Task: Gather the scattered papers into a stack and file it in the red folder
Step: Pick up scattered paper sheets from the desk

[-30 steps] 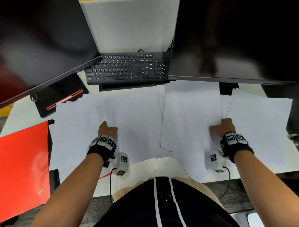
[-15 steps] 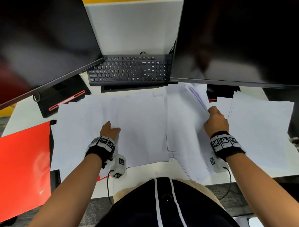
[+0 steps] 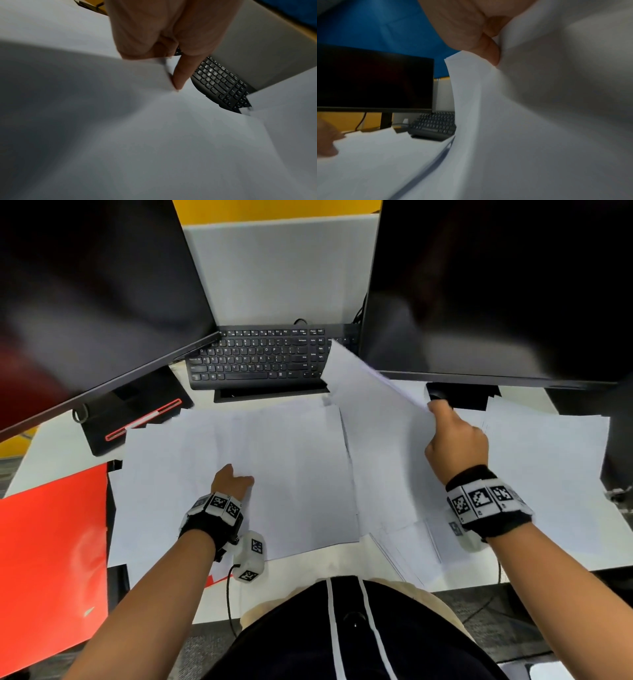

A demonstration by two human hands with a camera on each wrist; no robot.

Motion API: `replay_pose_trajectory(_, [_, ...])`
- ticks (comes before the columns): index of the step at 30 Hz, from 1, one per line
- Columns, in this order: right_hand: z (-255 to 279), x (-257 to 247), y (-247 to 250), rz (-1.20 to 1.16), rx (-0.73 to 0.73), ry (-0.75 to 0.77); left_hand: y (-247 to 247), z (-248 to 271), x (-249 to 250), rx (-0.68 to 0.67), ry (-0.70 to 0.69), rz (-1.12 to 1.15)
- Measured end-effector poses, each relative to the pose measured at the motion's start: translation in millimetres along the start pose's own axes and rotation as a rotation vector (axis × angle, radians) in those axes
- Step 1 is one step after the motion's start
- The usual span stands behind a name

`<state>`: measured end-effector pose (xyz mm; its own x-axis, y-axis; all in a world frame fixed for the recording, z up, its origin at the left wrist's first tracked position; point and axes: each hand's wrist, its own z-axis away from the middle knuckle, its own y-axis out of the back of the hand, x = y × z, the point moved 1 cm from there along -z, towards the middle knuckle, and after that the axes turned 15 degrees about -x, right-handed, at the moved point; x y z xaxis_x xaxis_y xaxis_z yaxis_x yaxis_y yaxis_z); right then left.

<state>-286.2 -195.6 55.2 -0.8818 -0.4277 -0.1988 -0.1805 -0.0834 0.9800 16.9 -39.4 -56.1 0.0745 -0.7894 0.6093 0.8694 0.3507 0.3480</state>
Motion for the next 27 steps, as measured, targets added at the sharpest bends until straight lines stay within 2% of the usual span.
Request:
replay_pose_trajectory(6, [-19.3, -24.1, 54.1, 0.032, 0.178, 0.015, 2.6, 13.0, 2.8, -0.033, 0.023, -0.108])
replay_pose_trajectory(10, [-24.5, -33.4, 92.7, -0.003, 0.222, 0.025, -0.4, 12.5, 0.3, -0.064, 0.059, -0.051])
replay_pose_trajectory(15, [-23.4, -40.9, 123.9, -0.261, 0.353, 0.095, -2.4, 28.1, 7.1, -0.098, -0.016, 0.126])
replay_pose_trajectory(18, [-29.2, -40.9, 129.1, -0.444, 0.406, 0.128, -1.9, 26.0, 6.6, -0.196, -0.034, 0.408])
replay_pose_trajectory(19, [-33.5, -40.5, 126.7, -0.496, 0.402, 0.137, -1.7, 23.1, 5.8, -0.212, -0.055, 0.501])
replay_pose_trajectory(22, [-47.8, -38.0, 107.2, -0.654, 0.338, 0.13, 1.7, 12.3, -5.5, -0.252, -0.067, 0.584])
replay_pose_trajectory(25, [-52.8, -31.2, 61.1, -0.811, 0.167, 0.013, 5.4, -3.9, -20.5, -0.282, -0.028, 0.662])
replay_pose_trajectory(27, [-48.0, -28.7, 21.1, -0.864, 0.044, -0.058, 6.1, 10.8, -13.7, -0.281, -0.033, 0.715])
